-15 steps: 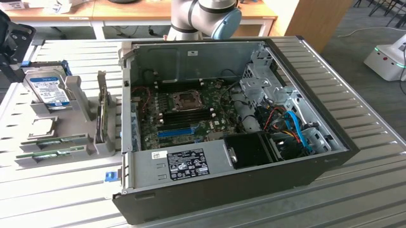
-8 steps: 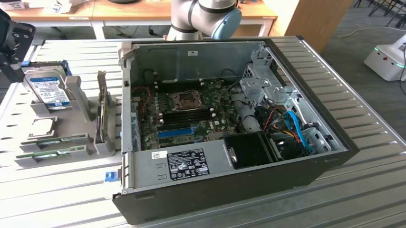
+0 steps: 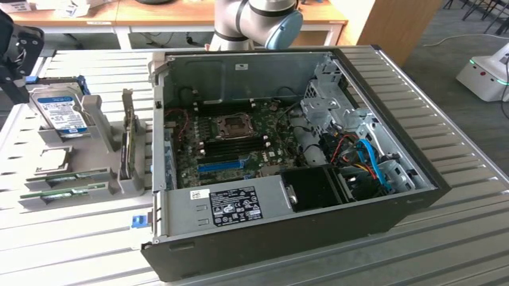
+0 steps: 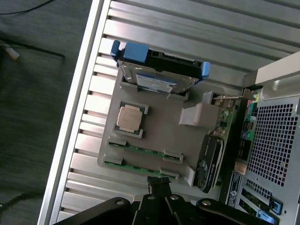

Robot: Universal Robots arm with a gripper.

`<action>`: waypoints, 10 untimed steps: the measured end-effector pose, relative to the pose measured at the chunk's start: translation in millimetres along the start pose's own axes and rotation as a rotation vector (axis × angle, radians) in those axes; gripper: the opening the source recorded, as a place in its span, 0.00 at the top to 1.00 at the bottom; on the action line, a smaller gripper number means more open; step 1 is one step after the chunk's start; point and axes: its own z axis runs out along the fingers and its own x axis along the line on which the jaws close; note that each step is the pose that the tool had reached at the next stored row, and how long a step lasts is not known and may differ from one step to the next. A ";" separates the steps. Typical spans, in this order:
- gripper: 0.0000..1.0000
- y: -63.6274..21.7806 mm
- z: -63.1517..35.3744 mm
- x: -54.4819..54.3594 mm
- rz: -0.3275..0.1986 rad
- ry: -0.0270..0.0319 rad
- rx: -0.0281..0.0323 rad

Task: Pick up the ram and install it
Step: 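Pick up the ram and move it above insertion slot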

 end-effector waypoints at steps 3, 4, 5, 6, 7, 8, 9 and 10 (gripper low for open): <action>0.89 0.0 0.2 0.0 -0.055 0.0025 -0.0011; 0.89 0.0 0.3 0.0 -0.073 0.0032 -0.0014; 0.89 0.0 0.4 0.0 -0.091 0.0040 -0.0018; 0.89 0.0 0.5 0.0 -0.109 0.0048 -0.0021; 0.89 0.0 0.6 0.0 -0.127 0.0056 -0.0024; 0.89 0.0 0.6 0.0 -0.146 0.0064 -0.0028; 0.89 0.0 0.8 0.0 -0.164 0.0072 -0.0032; 0.89 0.0 0.8 0.0 -0.182 0.0081 -0.0035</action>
